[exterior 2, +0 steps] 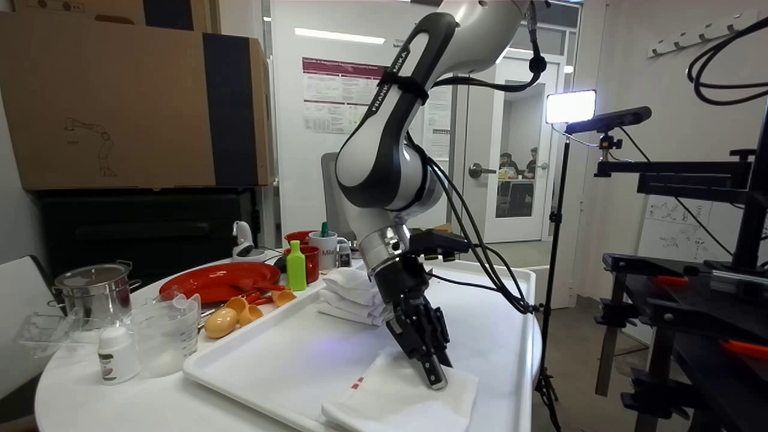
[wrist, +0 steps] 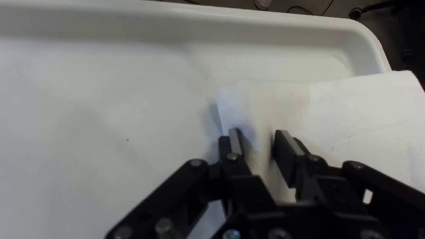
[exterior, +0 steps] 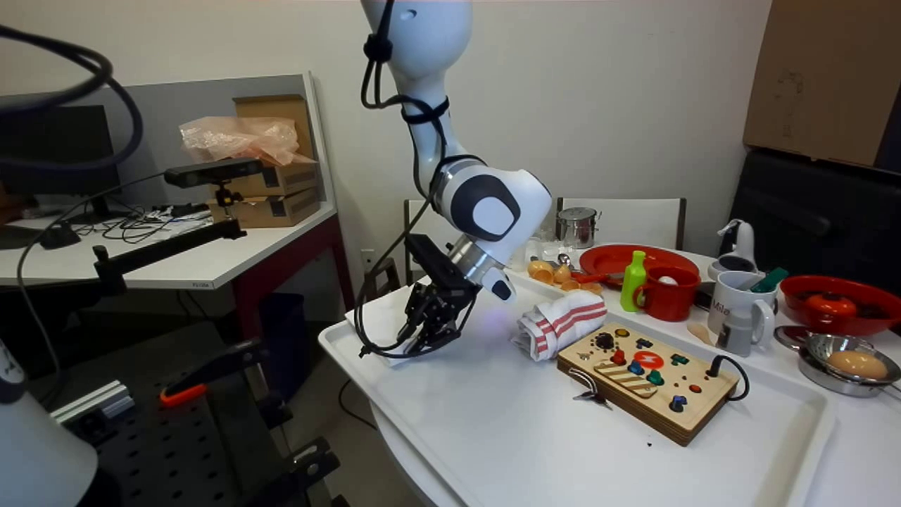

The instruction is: Fold the towel

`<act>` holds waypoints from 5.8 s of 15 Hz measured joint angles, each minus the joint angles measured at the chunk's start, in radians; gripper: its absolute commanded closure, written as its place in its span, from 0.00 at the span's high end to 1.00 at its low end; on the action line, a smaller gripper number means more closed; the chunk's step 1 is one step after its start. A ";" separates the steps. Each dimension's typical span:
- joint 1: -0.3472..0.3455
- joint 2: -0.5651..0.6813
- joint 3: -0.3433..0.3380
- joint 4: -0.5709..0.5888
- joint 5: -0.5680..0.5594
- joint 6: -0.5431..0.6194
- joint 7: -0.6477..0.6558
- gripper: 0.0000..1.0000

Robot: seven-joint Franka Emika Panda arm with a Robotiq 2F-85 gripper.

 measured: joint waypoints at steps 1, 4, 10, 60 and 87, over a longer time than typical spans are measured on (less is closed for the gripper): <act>0.000 0.003 0.000 0.003 0.000 0.000 0.000 0.00; 0.000 0.003 -0.002 0.007 0.000 -0.002 0.000 0.02; -0.004 0.003 -0.026 0.029 0.000 -0.003 0.001 0.02; 0.283 -0.238 -0.090 -0.145 -0.297 0.268 0.250 0.02; 0.469 -0.127 -0.088 0.002 -0.459 0.204 0.329 0.11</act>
